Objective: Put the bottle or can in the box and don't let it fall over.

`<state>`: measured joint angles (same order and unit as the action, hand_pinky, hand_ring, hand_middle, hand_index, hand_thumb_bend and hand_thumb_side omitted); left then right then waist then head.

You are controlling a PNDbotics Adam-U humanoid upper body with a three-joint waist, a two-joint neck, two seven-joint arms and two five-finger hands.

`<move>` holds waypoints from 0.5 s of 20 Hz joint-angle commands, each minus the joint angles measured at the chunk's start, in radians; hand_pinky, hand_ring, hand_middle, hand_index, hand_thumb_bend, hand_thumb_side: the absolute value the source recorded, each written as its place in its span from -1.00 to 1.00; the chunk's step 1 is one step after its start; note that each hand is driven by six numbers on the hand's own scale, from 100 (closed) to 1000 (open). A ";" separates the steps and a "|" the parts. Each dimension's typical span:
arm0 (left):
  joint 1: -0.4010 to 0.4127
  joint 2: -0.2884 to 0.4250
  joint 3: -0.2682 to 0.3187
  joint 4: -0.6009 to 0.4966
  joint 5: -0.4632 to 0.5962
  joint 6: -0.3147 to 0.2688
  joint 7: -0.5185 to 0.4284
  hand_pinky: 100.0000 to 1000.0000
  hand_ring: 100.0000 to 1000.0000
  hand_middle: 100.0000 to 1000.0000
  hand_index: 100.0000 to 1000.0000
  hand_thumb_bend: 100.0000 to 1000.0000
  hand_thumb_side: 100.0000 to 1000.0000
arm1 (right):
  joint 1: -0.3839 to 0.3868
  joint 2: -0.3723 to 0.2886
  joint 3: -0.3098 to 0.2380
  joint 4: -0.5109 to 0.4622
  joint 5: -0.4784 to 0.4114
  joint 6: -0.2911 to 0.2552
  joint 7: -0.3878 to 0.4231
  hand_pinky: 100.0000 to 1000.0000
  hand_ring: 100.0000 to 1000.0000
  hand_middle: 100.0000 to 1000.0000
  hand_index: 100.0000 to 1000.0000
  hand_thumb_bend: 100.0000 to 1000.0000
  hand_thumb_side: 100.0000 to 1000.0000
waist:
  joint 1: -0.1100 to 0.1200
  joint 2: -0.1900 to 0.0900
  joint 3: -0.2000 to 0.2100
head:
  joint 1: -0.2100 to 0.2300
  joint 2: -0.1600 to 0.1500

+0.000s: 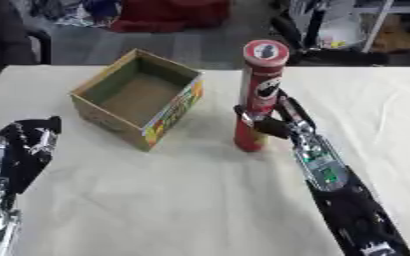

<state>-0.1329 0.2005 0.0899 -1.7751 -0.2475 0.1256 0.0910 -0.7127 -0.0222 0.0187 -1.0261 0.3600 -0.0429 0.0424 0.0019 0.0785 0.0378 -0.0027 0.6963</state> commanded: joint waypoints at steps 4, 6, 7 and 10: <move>-0.015 0.007 0.000 -0.011 -0.008 -0.004 -0.004 -0.15 -0.15 -0.24 0.25 -0.36 0.16 | -0.026 0.003 -0.011 0.004 -0.006 0.004 -0.033 0.97 1.00 1.00 1.00 -0.29 -0.45 | 0.015 0.007 0.007 | -0.009 -0.012; -0.016 0.007 -0.001 -0.012 -0.008 -0.004 -0.005 -0.15 -0.15 -0.24 0.25 -0.36 0.16 | -0.027 0.005 -0.014 0.007 -0.006 0.007 -0.056 0.96 1.00 1.00 1.00 -0.30 -0.50 | 0.016 0.008 0.009 | -0.011 -0.014; -0.017 0.006 -0.001 -0.012 -0.008 -0.004 -0.005 -0.15 -0.15 -0.24 0.25 -0.36 0.16 | -0.027 0.007 -0.016 0.008 -0.006 0.008 -0.068 0.96 1.00 1.00 1.00 -0.32 -0.54 | 0.016 0.008 0.011 | -0.012 -0.015; -0.019 0.006 -0.001 -0.012 -0.008 -0.005 -0.006 -0.15 -0.15 -0.24 0.25 -0.36 0.16 | -0.026 0.011 -0.018 0.012 -0.007 0.012 -0.110 0.94 1.00 1.00 0.95 -0.47 -0.80 | 0.016 0.010 0.014 | -0.014 -0.017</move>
<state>-0.1400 0.2004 0.0897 -1.7751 -0.2509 0.1230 0.0881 -0.7189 -0.0080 0.0061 -1.0079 0.3557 -0.0322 -0.0502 0.0019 0.0846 0.0501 -0.0123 0.6918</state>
